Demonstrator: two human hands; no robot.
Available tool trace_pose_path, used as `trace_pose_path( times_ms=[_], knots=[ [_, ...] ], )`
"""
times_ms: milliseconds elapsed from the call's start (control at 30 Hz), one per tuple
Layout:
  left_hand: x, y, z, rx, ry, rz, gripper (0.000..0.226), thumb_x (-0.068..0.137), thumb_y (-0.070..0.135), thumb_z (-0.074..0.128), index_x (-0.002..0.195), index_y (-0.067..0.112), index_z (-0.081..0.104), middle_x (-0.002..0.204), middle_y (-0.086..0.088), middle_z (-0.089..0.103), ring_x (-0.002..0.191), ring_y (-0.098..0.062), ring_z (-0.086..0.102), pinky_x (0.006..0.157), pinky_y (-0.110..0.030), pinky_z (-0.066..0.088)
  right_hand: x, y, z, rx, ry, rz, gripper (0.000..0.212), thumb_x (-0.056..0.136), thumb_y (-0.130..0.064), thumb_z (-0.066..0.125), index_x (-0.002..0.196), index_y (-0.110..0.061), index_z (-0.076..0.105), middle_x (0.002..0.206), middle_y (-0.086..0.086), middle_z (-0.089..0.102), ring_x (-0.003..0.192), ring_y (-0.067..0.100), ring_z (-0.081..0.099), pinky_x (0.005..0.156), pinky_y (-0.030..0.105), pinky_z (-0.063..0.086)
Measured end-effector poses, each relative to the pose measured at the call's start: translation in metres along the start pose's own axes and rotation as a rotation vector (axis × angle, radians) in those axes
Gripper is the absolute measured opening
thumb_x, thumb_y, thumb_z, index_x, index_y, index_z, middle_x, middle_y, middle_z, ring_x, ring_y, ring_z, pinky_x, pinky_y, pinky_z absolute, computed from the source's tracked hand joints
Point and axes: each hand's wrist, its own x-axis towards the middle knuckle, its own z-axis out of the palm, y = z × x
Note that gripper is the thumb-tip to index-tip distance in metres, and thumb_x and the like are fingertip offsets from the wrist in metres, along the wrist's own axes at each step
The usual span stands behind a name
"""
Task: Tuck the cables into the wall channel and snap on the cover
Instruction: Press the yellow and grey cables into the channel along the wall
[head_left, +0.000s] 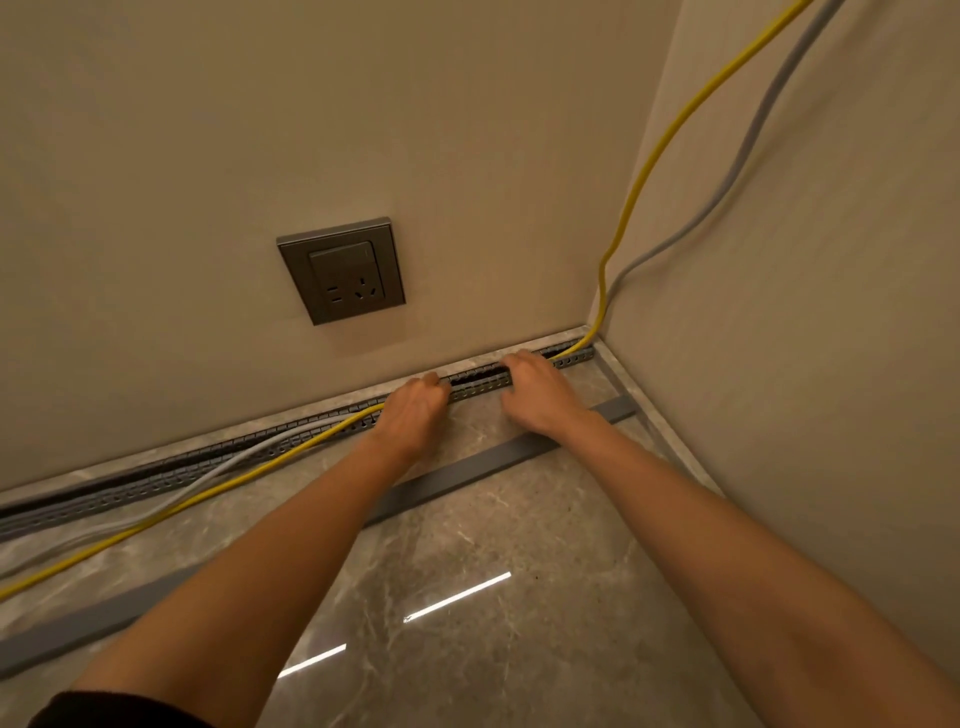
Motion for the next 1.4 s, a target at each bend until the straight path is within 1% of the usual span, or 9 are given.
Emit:
trace_pose_path(
  times_ms=[67,167,333,567,733,933,1100,1300,1400],
  knots=[
    [-0.002,-0.001,0.002,-0.020,0.007,-0.021,0.024,0.091,-0.002,0.045,0.112,-0.001,0.056,0.121,-0.020,0.052,0.106,-0.034,0.057,0.084,-0.043,0.046,0.000,0.011,-0.005,-0.067,0.086,0.039,0.032,0.088,-0.009,0.048,0.116,0.004,0.056,0.124,0.020,0.056,0.117,0.036,0.051,0.102,0.040,0.040],
    [0.000,0.004,-0.004,0.042,-0.018,-0.065,0.026,0.093,0.000,0.043,0.114,0.000,0.057,0.121,-0.018,0.055,0.110,-0.032,0.056,0.084,-0.041,0.048,-0.001,0.033,-0.010,-0.170,0.085,0.107,0.036,0.090,-0.008,0.046,0.123,0.005,0.052,0.131,0.020,0.051,0.122,0.034,0.047,0.106,0.039,0.035],
    [0.012,0.011,-0.009,0.112,-0.060,-0.076,0.027,0.095,0.001,0.041,0.117,0.002,0.057,0.122,-0.018,0.058,0.113,-0.034,0.056,0.090,-0.040,0.047,0.001,0.076,-0.006,-0.268,0.043,-0.017,0.052,0.084,0.000,0.047,0.135,0.000,0.037,0.142,0.016,0.041,0.128,0.031,0.043,0.109,0.037,0.031],
    [0.020,0.011,-0.013,0.135,-0.083,-0.119,0.027,0.096,0.003,0.041,0.117,0.004,0.058,0.121,-0.017,0.061,0.111,-0.035,0.058,0.090,-0.041,0.049,0.006,0.087,-0.014,-0.414,0.027,-0.006,0.053,0.088,-0.020,0.049,0.137,-0.005,0.035,0.141,0.013,0.045,0.132,0.025,0.042,0.116,0.038,0.021],
    [0.018,0.011,-0.013,0.124,-0.084,-0.148,0.027,0.097,0.006,0.040,0.120,0.006,0.055,0.123,-0.016,0.059,0.113,-0.033,0.057,0.090,-0.040,0.048,0.005,0.076,0.000,-0.380,0.039,0.049,0.049,0.087,-0.027,0.047,0.131,-0.005,0.041,0.140,0.016,0.043,0.136,0.028,0.033,0.115,0.043,0.023],
    [0.011,0.010,-0.009,0.093,-0.095,-0.130,0.028,0.095,0.002,0.041,0.121,0.006,0.052,0.122,-0.016,0.060,0.112,-0.033,0.058,0.089,-0.039,0.048,0.016,0.065,-0.023,-0.297,-0.035,0.129,0.044,0.088,-0.026,0.048,0.129,-0.008,0.050,0.136,0.014,0.048,0.131,0.031,0.038,0.114,0.043,0.027],
    [0.011,-0.006,-0.012,-0.106,-0.107,-0.142,0.023,0.095,0.007,0.046,0.114,0.000,0.056,0.121,-0.023,0.059,0.110,-0.038,0.057,0.090,-0.043,0.047,0.015,0.048,-0.022,-0.332,-0.058,0.168,0.040,0.090,-0.024,0.045,0.123,-0.004,0.055,0.132,0.017,0.053,0.125,0.032,0.046,0.114,0.044,0.027],
    [-0.009,-0.032,-0.011,-0.215,-0.057,0.017,0.025,0.087,-0.005,0.050,0.110,-0.004,0.058,0.119,-0.024,0.053,0.105,-0.040,0.057,0.089,-0.046,0.049,0.001,0.006,0.002,-0.212,0.063,0.066,0.036,0.090,-0.013,0.049,0.123,-0.002,0.053,0.130,0.016,0.052,0.126,0.032,0.045,0.116,0.044,0.022],
    [-0.027,-0.049,-0.009,-0.164,-0.013,-0.083,0.024,0.089,-0.001,0.050,0.112,-0.002,0.056,0.121,-0.022,0.050,0.106,-0.041,0.056,0.088,-0.048,0.048,-0.001,-0.025,0.013,-0.147,0.101,-0.042,0.036,0.088,-0.009,0.050,0.123,-0.003,0.055,0.130,0.016,0.054,0.124,0.031,0.047,0.111,0.040,0.028]
  ],
)
